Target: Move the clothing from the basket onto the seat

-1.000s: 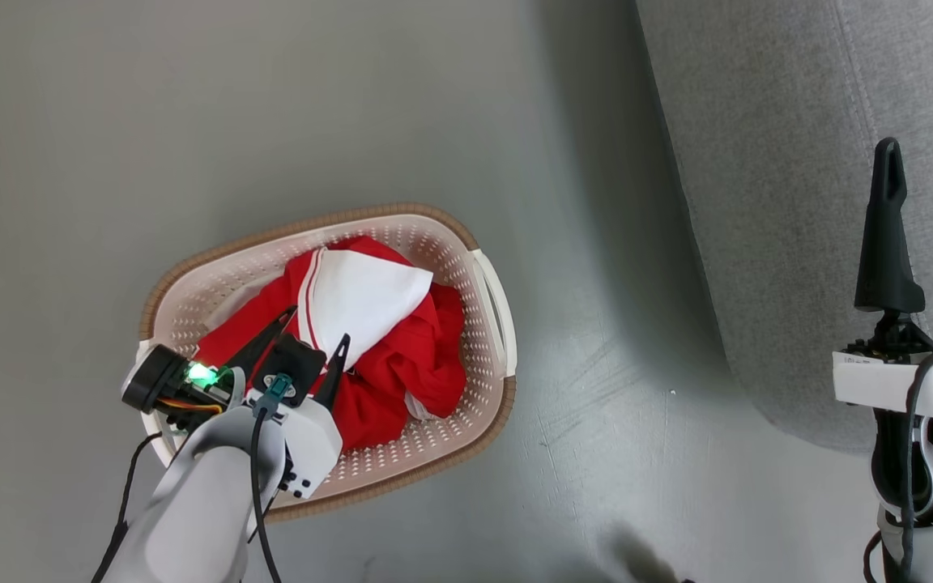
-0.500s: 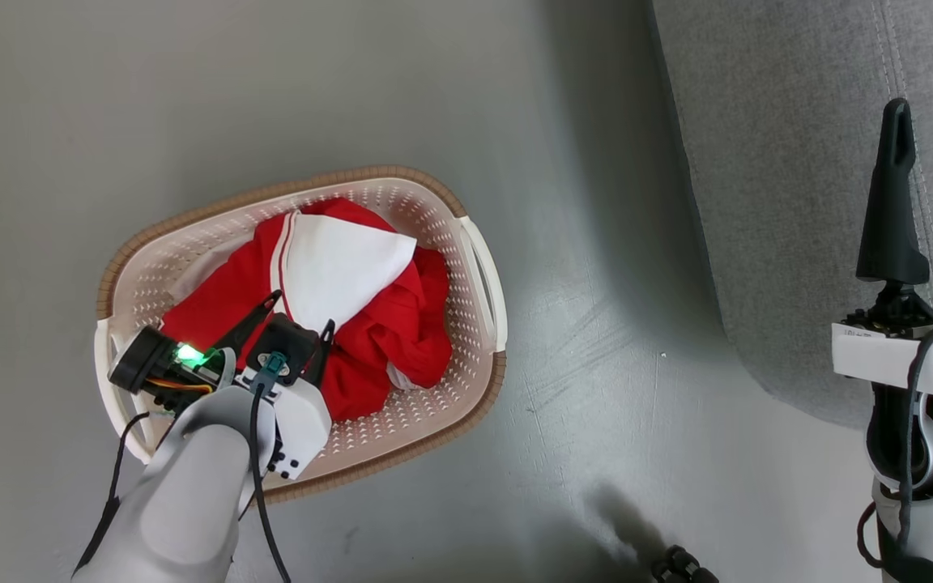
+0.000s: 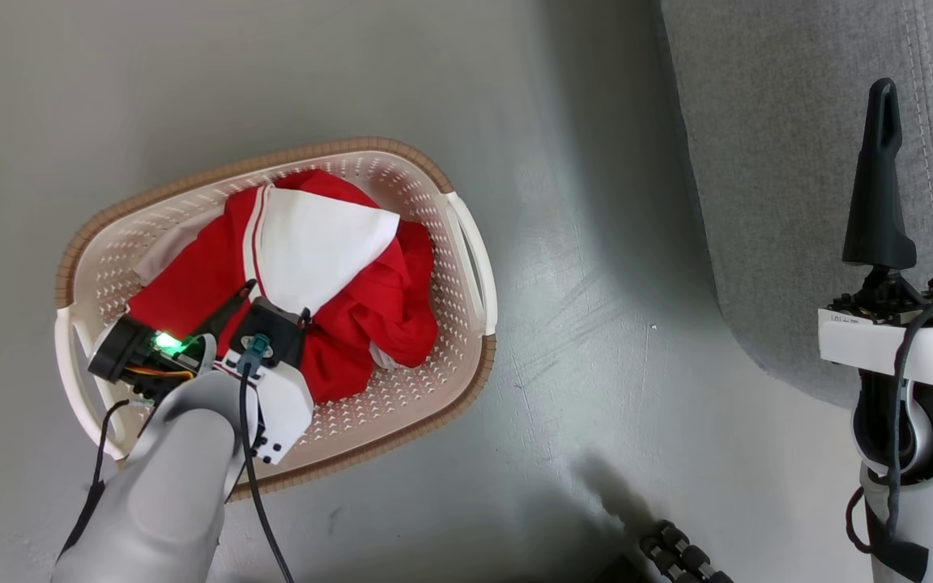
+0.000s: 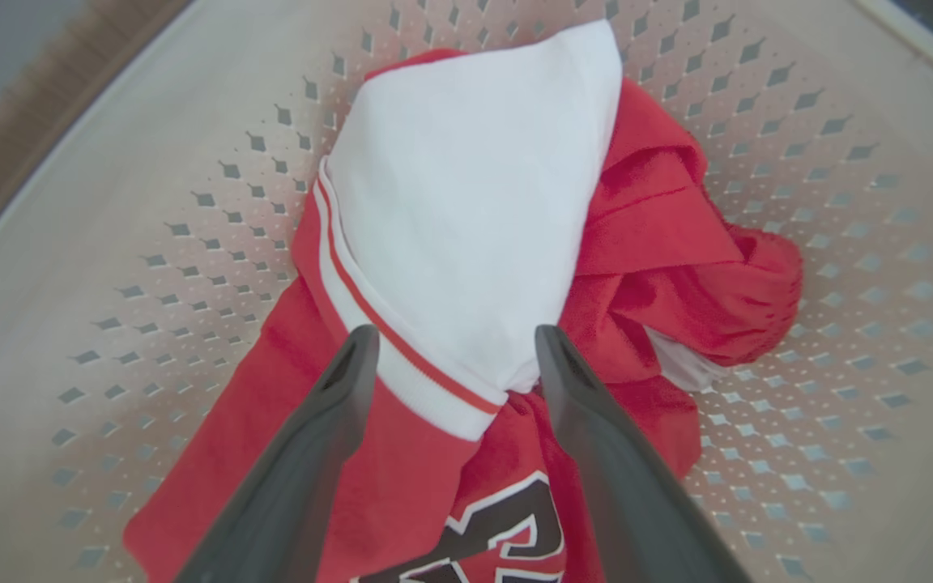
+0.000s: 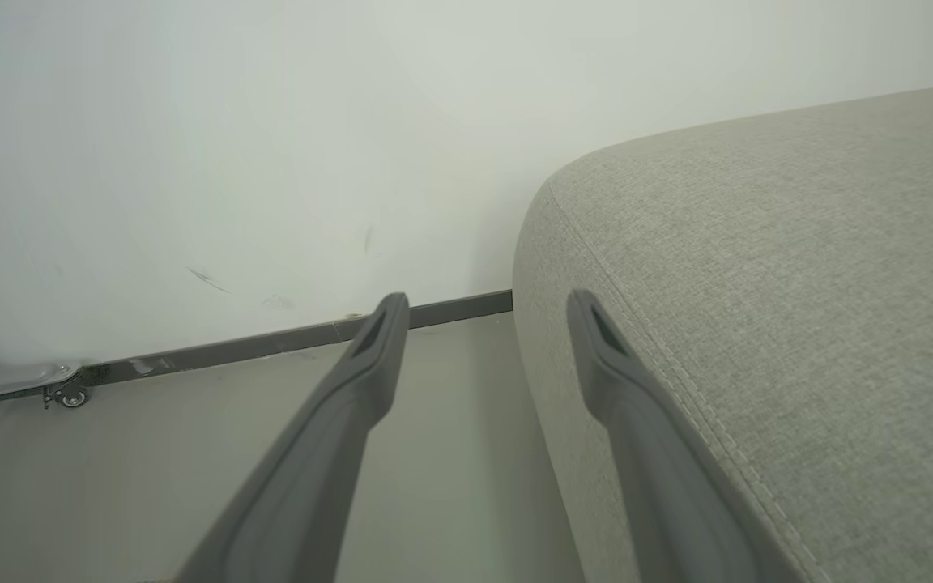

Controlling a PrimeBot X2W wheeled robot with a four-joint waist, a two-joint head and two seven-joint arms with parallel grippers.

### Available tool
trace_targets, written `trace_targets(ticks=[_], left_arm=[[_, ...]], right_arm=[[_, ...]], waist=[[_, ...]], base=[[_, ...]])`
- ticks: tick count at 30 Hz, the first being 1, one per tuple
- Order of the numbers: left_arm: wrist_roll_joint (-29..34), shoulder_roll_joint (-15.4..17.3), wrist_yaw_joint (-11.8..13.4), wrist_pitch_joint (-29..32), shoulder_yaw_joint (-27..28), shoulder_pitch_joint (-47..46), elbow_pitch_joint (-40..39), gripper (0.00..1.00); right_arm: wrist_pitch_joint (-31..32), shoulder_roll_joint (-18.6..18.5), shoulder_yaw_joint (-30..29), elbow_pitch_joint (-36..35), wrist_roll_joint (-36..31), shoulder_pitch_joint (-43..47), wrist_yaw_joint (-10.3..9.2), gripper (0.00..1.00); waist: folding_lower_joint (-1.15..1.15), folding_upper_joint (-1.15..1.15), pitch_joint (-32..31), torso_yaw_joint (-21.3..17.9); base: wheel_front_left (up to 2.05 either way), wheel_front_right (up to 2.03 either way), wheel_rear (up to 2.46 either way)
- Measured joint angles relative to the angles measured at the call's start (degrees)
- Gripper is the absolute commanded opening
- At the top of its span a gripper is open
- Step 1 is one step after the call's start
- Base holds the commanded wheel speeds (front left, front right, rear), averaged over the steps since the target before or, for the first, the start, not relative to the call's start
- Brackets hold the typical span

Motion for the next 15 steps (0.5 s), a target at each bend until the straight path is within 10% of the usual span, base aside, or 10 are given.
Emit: trace_targets(ticks=[15], left_arm=[[0.32, 0.41, 3.8, 2.69, 1.71, -3.53, 5.25, 1.0]], right_arm=[[-1.25, -0.01, 1.09, 0.7, -0.01, -2.17, 0.0, 1.0]], waist=[[0.0, 0.0, 2.54, -0.96]], base=[[0.0, 0.0, 0.0]])
